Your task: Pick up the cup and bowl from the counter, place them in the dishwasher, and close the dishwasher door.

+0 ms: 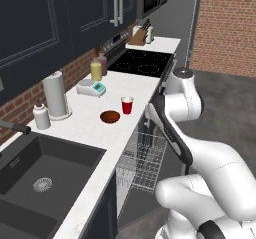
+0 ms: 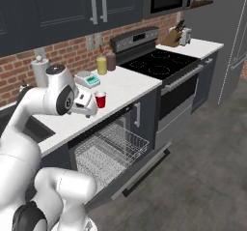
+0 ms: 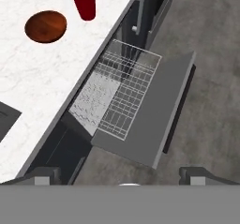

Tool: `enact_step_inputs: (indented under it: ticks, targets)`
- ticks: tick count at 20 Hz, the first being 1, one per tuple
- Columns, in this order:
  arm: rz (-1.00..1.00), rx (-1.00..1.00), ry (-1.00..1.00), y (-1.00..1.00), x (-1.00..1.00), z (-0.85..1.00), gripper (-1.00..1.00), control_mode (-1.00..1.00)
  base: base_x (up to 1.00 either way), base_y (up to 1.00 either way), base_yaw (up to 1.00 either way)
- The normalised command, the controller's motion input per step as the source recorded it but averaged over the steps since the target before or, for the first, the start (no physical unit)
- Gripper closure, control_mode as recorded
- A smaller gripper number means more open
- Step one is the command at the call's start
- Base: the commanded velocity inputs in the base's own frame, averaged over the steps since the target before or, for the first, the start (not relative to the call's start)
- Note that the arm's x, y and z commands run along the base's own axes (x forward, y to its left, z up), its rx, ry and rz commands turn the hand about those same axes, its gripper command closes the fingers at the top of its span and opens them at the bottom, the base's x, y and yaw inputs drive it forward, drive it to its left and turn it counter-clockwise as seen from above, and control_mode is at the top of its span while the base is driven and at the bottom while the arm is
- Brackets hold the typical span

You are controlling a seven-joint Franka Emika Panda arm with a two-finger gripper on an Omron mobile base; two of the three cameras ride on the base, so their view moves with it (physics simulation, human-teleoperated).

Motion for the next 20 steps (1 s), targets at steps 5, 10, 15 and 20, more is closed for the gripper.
enact_step_inputs:
  ticks: [5,10,15,20]
  targets:
    - [-0.05,0.01,-0.02,0.22,0.54,-0.2,-1.0,-1.0,0.0,0.0,0.0]
    - [0.0,0.05,0.0,0.15,0.28,-0.37,-1.0,-1.0,0.0,0.0,0.0]
    - [0.0,0.14,0.0,0.06,0.34,-0.35,-1.0,-1.0,0.0,0.0,0.0]
    - [0.0,0.12,0.0,0.12,0.38,-0.25,-1.0,-1.0,0.0,0.0,0.0]
